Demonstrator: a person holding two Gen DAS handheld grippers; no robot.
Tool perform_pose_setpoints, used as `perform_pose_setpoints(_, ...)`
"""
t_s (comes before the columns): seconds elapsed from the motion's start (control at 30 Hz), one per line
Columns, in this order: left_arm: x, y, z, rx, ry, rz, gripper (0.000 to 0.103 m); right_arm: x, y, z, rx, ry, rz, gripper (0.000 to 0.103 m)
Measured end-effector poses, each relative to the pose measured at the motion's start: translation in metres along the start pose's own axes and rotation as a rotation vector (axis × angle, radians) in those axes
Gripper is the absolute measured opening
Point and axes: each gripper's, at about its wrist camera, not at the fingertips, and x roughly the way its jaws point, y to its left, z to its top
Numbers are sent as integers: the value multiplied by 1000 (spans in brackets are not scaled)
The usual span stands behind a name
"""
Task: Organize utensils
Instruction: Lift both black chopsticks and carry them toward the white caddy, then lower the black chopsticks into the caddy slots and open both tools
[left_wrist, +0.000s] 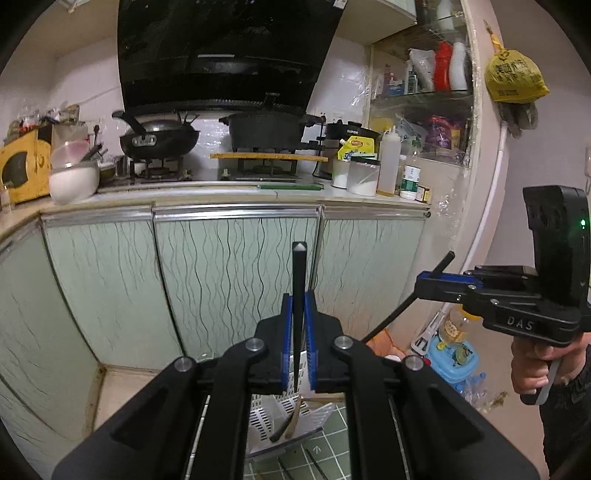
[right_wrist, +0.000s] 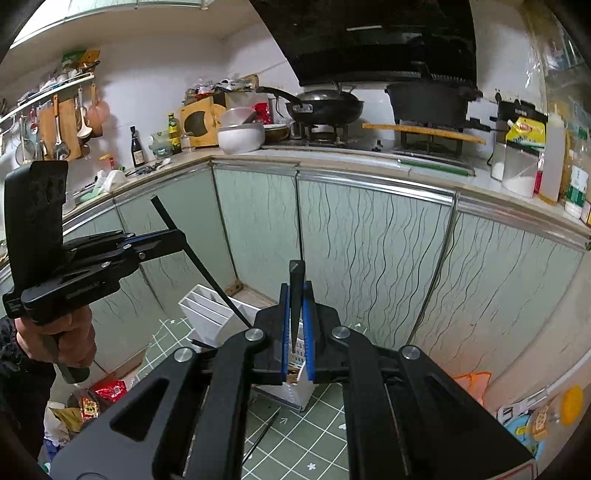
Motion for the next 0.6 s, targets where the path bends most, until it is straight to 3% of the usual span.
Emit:
perform_pose_setpoints(0.43,51,19,-35,-29,62,-21,10,59,-24,-31,20,47,0,8)
perform_pose_setpoints(0.47,53,21,-37,-35,77,-24,16,61,-24,-33,18,54,-9,12)
perform_pose_setpoints(0.5,54,23,-39,-38,88,-19,45,62,-25,-36,13,64,-23,28)
perform_pose_setpoints(0.53,53,24,-40,-40,90,-3,85,61,-25,-37,11,61,-28,51)
perform_pose_setpoints(0.57,48,25,-42,-40,69,26,93,57,-25,-40,6,50,-31,61)
perform_pose_setpoints(0.6,43,25,-44,-39,54,23,92,55,-24,-43,6,46,-34,67)
